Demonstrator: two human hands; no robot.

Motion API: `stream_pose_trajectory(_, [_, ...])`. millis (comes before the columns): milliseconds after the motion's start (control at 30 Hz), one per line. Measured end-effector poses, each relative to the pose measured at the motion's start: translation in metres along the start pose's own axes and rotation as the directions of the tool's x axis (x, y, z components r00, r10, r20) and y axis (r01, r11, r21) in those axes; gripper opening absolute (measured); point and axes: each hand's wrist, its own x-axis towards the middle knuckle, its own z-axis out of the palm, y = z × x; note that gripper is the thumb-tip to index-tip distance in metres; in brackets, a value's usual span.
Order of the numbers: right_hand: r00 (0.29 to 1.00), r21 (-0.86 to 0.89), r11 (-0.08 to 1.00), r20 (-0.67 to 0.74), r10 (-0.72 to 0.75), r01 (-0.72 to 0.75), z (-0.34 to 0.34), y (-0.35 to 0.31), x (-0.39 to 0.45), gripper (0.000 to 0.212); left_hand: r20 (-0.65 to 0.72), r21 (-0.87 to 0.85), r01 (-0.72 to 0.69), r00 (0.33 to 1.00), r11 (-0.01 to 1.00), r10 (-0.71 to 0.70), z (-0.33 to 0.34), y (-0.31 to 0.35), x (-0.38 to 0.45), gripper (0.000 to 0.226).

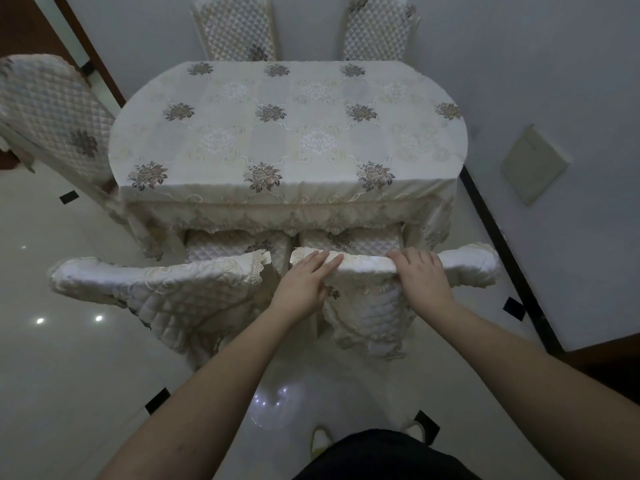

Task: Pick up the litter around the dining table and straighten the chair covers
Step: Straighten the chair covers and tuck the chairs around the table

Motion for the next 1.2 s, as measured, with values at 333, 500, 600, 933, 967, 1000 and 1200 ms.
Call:
stream_pose_trajectory(333, [0.974,0.118,0.991,0.225,0.034,-0.062,-0.016,-0.001,-0.012,0.073,0.146,0.209,0.109,0.979,0.972,-0.141,-0.004,0.028,-0.009,0.076])
stream_pose_trajectory(500, [0.957,0.123,0.992,0.286,-0.044,0.009,-0.023,0.015,-0.041,0.087,0.119,0.226,0.144,0.978,0.963,-0.174,-0.005,0.060,-0.015,0.071])
stream_pose_trajectory(600, [0.957,0.140,0.990,0.283,-0.062,0.022,-0.031,0.034,-0.069,0.083,0.092,0.244,0.068,0.991,0.967,-0.093,0.000,0.092,-0.014,0.066])
stream_pose_trajectory(933, [0.924,0.171,0.975,0.377,0.069,-0.143,-0.032,0.120,-0.184,0.085,0.179,0.348,0.211,0.941,0.913,-0.286,0.030,0.173,0.016,0.089])
stream_pose_trajectory(967, [0.929,0.176,0.973,0.362,0.079,-0.151,-0.033,0.125,-0.188,0.084,0.155,0.358,0.224,0.943,0.906,-0.295,0.034,0.175,0.014,0.090])
stream_pose_trajectory(1000, [0.936,0.183,0.971,0.342,0.086,-0.156,-0.034,0.128,-0.192,0.083,0.133,0.375,0.232,0.944,0.898,-0.300,0.037,0.175,0.012,0.090])
stream_pose_trajectory(1200, [0.962,0.246,0.953,0.248,0.116,-0.178,-0.044,0.129,-0.198,0.079,0.129,0.406,0.224,0.946,0.886,-0.298,0.033,0.177,0.011,0.086])
